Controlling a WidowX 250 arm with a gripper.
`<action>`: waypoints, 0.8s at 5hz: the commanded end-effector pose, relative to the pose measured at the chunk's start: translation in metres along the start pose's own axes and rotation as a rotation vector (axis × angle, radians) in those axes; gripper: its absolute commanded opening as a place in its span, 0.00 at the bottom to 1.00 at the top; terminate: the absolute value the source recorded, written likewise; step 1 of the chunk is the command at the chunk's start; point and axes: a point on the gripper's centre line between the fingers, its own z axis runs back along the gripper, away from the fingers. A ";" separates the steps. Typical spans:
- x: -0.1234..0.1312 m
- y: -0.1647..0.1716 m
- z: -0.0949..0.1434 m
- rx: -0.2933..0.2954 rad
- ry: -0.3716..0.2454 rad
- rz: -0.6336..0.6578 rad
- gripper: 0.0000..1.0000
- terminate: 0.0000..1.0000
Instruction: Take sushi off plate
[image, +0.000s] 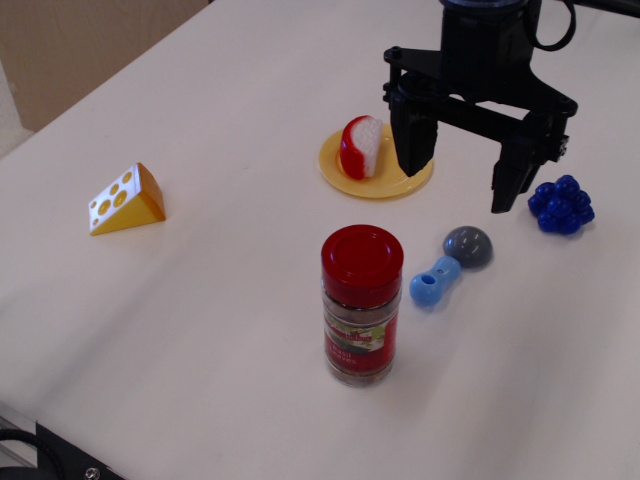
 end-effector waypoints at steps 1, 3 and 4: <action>0.000 0.000 0.000 0.000 0.000 0.000 1.00 0.00; 0.031 0.065 -0.008 0.059 -0.071 0.317 1.00 0.00; 0.054 0.104 -0.015 0.070 -0.077 0.413 1.00 0.00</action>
